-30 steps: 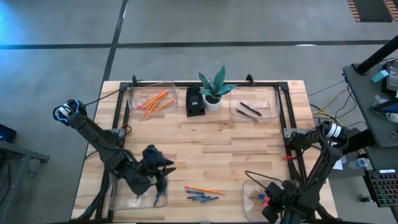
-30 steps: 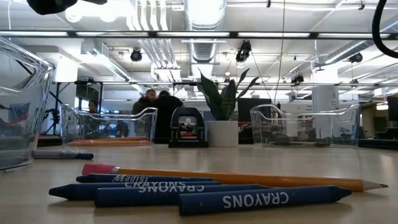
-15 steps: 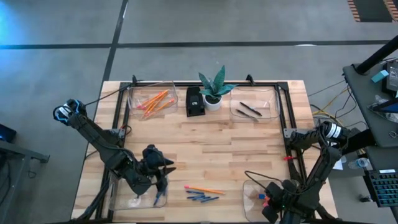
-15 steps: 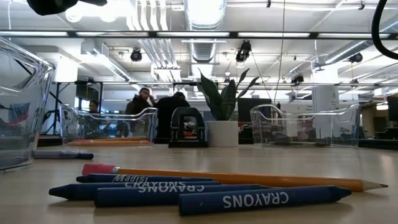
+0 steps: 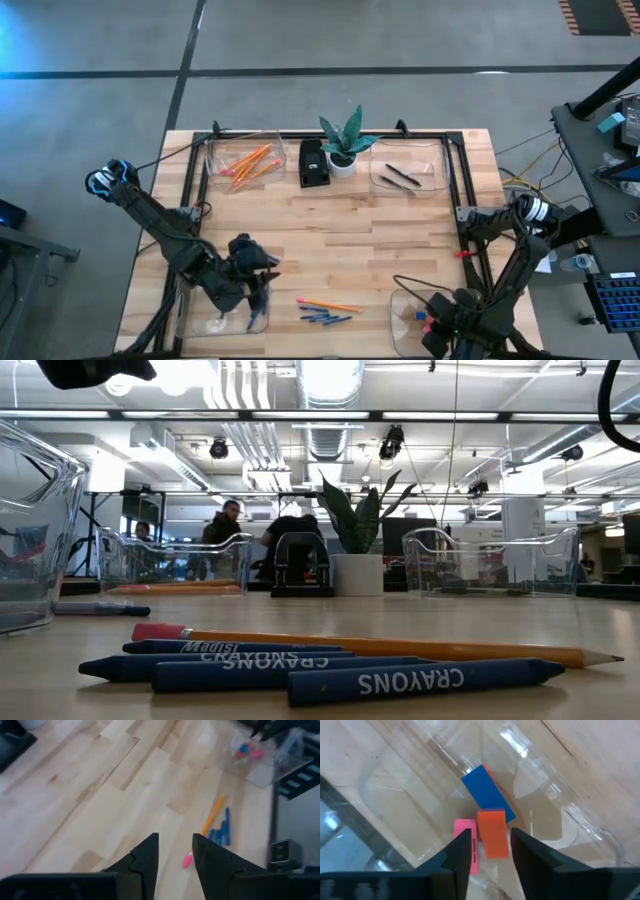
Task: Sort crayons/erasers/pens/pencils in bins
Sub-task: Put the orange eraser into the bottom right transparent bin, then put the blue crayon into the bottom left transparent bin
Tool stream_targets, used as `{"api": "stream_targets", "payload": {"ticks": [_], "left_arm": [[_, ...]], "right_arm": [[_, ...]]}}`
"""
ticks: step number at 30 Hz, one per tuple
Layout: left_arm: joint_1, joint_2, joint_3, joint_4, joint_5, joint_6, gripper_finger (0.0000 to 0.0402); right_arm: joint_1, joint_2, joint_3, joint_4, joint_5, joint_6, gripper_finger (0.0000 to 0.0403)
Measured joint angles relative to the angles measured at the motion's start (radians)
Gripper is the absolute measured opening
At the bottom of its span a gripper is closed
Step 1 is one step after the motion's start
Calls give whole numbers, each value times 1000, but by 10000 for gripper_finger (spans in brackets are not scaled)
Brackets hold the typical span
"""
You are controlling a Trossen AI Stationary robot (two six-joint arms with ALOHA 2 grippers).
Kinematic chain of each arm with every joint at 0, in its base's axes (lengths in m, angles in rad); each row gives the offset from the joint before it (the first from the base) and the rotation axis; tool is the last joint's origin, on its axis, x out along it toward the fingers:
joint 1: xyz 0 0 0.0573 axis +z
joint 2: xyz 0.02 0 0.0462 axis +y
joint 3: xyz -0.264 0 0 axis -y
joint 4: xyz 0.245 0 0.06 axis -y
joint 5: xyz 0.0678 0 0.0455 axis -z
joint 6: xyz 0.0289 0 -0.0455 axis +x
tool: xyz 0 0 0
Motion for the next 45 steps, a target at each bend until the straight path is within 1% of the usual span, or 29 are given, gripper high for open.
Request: {"api": "stream_targets", "payload": {"ticks": [3,7,12,15,20,26,32,37,43,45], "left_arm": [[19,0,0,-58,12,0,105],[72,0,0,-170,85,0,105],[177,0,0,-337,185,14,105],[255,0,-1,-384,246,81,105],[372,15,-40,-334,364,244,105],[454,61,-85,-284,456,380,105],[482,125,-140,-139,595,491,105],[483,192,-149,-136,623,551,105],[496,254,-145,-125,735,618,105],[496,260,-145,-122,752,627,105]], "right_arm": [[0,-28,0,-3,0,-6,153],[0,-75,0,-4,0,-7,178],[-8,-132,0,-30,9,-8,191],[-22,-155,0,-70,28,-17,191],[-54,-177,0,-111,72,-74,192],[-97,-190,0,-110,92,-169,192],[-130,-190,0,-108,98,-245,192],[-148,-190,0,-107,109,-292,190],[-164,-190,0,-106,114,-325,190],[-165,-190,0,-106,114,-329,190]]}}
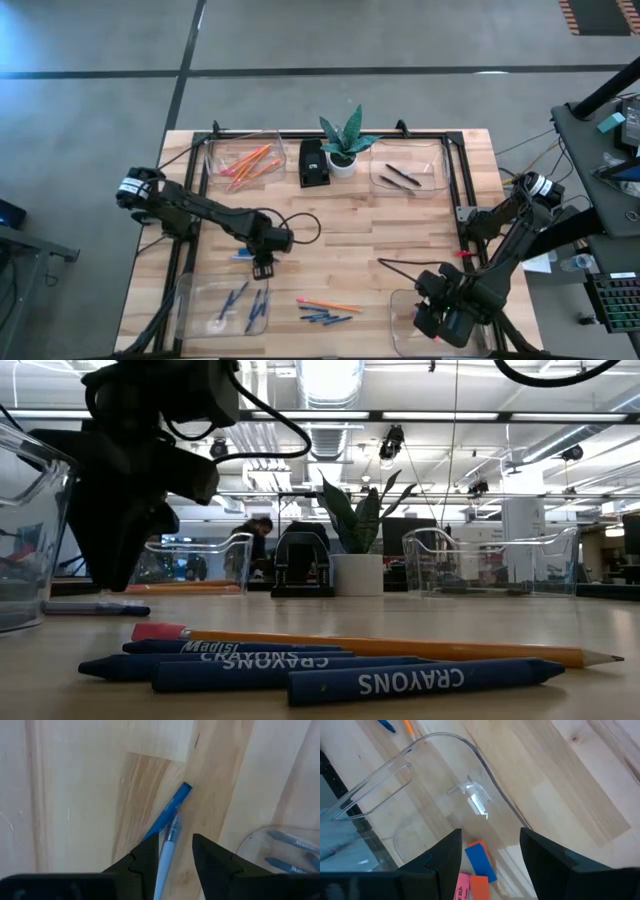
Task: Sort crayons/erasers/pens/pencils in bins
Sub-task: Put the blue crayon into the bottom left transparent bin
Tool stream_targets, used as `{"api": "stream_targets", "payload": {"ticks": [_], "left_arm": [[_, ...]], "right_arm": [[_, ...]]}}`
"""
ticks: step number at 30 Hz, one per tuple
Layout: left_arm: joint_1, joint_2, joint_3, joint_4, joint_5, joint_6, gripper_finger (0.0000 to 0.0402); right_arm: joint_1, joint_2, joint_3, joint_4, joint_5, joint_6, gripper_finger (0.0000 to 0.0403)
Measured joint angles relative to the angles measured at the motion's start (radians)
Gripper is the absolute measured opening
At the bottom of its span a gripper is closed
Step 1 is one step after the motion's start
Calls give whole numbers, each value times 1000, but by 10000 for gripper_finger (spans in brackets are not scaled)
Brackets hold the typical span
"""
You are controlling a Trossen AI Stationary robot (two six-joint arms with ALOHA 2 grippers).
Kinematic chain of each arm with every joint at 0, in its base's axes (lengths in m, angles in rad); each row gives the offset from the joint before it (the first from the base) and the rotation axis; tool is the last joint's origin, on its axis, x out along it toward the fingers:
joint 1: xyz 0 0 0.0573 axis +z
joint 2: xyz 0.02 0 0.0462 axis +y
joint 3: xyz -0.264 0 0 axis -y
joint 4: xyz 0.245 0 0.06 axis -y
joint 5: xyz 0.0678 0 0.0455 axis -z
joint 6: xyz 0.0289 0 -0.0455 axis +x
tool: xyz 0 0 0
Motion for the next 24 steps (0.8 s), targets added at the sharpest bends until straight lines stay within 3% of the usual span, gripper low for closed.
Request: {"api": "stream_targets", "payload": {"ticks": [14,24], "left_arm": [[7,-57,38,-9,-29,73,105],[107,-49,3,-16,-22,122,105]], "right_arm": [[-3,0,0,1,11,-15,189],[-3,0,0,2,28,-12,189]]}}
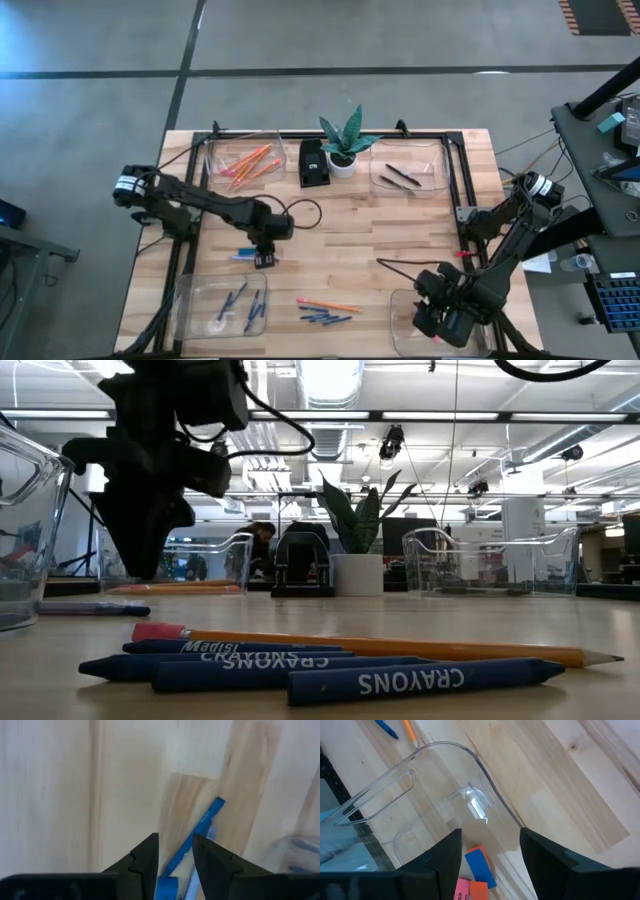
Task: Sort crayons/erasers/pens/pencils in bins
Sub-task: Put the blue crayon into the bottom left transparent bin
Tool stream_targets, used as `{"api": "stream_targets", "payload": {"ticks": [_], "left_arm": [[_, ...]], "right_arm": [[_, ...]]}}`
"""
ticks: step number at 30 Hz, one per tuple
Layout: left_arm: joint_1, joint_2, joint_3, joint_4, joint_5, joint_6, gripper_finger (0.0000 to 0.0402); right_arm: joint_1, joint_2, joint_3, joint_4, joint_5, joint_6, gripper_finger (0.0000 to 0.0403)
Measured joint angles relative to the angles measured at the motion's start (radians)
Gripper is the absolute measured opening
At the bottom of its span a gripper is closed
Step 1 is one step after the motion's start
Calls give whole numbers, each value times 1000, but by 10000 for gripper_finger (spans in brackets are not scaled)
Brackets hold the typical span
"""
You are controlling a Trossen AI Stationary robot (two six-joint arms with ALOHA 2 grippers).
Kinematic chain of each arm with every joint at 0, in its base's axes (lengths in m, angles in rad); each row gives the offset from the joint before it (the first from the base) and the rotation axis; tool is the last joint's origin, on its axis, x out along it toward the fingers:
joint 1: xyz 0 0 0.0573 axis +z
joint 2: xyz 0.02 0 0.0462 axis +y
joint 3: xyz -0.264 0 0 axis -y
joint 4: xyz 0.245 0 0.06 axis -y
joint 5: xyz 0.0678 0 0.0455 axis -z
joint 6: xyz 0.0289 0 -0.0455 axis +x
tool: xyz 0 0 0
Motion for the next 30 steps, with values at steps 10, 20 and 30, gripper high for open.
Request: {"api": "stream_targets", "payload": {"ticks": [10,20,30], "left_arm": [[24,1,-23,-106,109,92,105],[23,2,-117,-12,108,92,105],[22,-1,-144,53,28,196,105]], "right_arm": [[0,0,0,1,0,2,189],[0,0,0,1,2,3,189],[0,0,0,1,26,1,189]]}}
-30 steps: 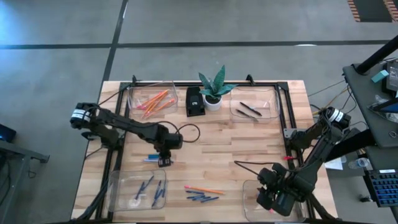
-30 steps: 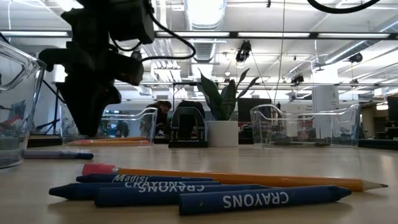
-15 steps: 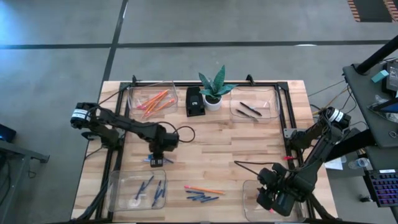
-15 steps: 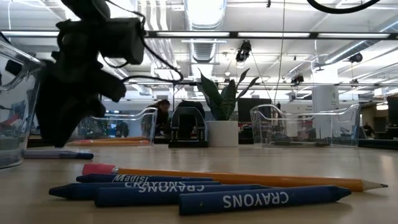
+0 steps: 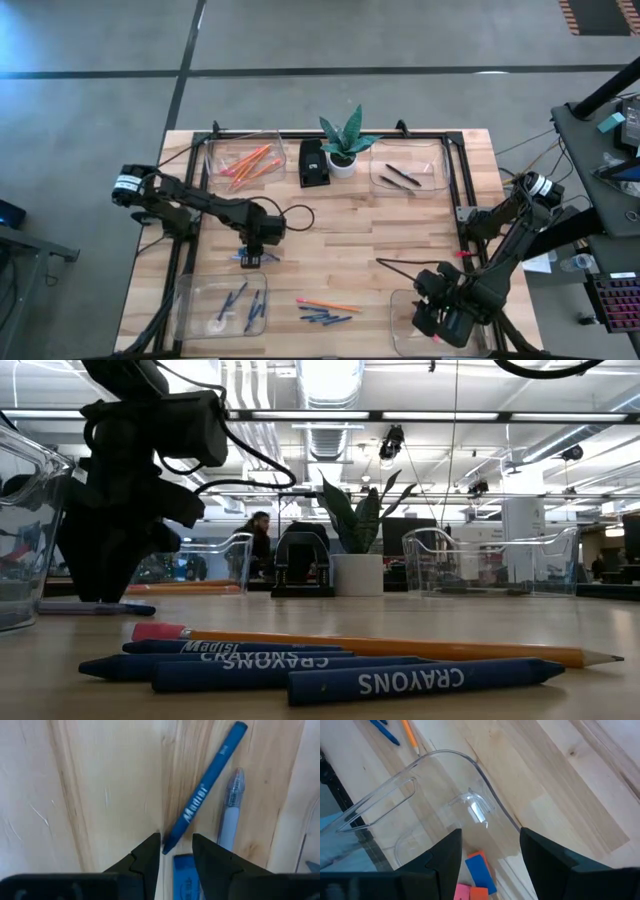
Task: Sort crayons/erasers/pens/pencils in bins
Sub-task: Put the blue crayon into the bottom left transparent bin
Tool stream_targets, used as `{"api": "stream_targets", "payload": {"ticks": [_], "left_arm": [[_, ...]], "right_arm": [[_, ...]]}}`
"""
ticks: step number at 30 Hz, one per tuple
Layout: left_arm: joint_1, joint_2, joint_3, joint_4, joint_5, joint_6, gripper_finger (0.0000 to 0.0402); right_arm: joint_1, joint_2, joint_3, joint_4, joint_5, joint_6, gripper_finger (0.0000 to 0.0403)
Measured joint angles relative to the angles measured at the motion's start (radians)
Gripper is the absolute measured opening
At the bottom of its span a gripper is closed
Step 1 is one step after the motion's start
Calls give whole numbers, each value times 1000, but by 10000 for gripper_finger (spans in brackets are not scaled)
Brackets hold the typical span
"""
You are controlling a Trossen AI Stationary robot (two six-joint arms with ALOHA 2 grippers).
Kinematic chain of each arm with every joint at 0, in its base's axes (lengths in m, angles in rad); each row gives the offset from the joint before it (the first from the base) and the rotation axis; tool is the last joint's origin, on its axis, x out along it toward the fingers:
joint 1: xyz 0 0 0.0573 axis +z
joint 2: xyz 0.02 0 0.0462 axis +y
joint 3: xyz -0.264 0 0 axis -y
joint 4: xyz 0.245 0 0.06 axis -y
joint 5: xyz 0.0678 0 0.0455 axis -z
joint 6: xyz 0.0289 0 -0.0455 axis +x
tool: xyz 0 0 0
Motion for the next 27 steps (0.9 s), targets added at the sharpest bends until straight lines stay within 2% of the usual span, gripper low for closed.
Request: {"api": "stream_targets", "payload": {"ticks": [14,17,23,27], "left_arm": [[-1,2,-7,185,-55,80,102],[-1,11,-5,193,-98,80,83],[-1,69,2,188,-105,76,14],[0,96,8,186,-103,70,10]], "right_arm": [[0,0,0,0,18,-27,189],[0,0,0,0,25,-37,189],[0,0,0,0,25,-36,189],[0,0,0,0,25,-36,189]]}}
